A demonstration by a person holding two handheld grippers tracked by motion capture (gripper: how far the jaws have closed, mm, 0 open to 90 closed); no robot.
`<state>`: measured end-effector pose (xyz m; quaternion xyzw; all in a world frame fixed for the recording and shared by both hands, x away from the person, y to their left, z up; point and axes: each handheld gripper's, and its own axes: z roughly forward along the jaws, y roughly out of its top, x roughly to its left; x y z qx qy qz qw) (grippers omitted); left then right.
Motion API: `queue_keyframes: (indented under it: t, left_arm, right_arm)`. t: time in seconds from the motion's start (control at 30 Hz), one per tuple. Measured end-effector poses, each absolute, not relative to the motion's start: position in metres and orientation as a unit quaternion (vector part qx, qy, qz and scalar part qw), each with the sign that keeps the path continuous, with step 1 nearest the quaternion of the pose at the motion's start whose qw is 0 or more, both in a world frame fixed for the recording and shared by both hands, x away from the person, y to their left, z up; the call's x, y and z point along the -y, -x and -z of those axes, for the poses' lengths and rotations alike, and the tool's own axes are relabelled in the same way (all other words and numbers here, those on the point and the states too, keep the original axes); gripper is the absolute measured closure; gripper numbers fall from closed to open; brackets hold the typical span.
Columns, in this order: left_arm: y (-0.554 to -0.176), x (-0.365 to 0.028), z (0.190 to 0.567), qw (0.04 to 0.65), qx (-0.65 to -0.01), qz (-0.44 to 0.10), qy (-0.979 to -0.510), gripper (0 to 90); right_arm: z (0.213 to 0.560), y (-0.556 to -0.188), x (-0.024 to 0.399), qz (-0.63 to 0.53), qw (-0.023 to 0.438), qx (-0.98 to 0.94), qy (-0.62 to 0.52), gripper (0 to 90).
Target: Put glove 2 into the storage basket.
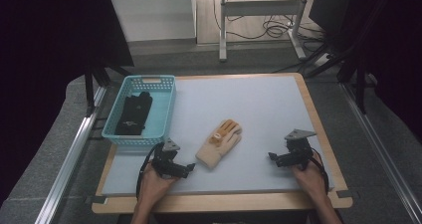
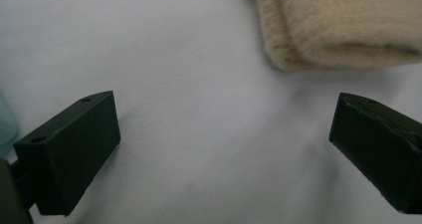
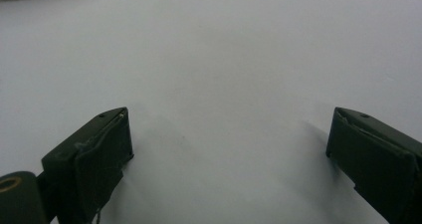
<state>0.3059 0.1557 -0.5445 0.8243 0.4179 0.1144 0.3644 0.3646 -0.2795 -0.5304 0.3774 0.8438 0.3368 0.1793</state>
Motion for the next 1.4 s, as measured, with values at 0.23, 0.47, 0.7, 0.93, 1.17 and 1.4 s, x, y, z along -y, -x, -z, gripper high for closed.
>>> queue_keyframes:
  t: [0.23, 0.47, 0.7, 0.93, 1.17, 1.4]
  left_arm:
    - [-0.308, -0.143, 0.526, 0.381, -0.399, -0.101, -0.828, 0.0]
    - [-0.321, -0.120, 0.504, 0.385, -0.380, -0.084, -0.837, 0.0]
    - [-0.343, -0.088, 0.501, 0.368, -0.372, -0.072, -0.849, 0.0]
    - [-0.365, -0.057, 0.510, 0.328, -0.370, -0.077, -0.866, 0.0]
    - [-0.377, -0.040, 0.523, 0.290, -0.378, -0.088, -0.875, 0.0]
    - [-0.375, -0.037, 0.524, 0.280, -0.371, -0.095, -0.881, 15.7]
  right_arm:
    - [0.531, -0.364, 0.279, -0.337, 0.180, -0.844, -0.377, 3.8]
    - [0.531, -0.364, 0.279, -0.337, 0.181, -0.843, -0.378, 3.8]
    - [0.531, -0.364, 0.279, -0.337, 0.181, -0.843, -0.377, 3.8]
    - [0.531, -0.364, 0.279, -0.337, 0.181, -0.843, -0.378, 3.8]
    - [0.531, -0.364, 0.279, -0.337, 0.181, -0.843, -0.378, 3.8]
    - [0.531, -0.364, 0.279, -0.337, 0.181, -0.843, -0.378, 3.8]
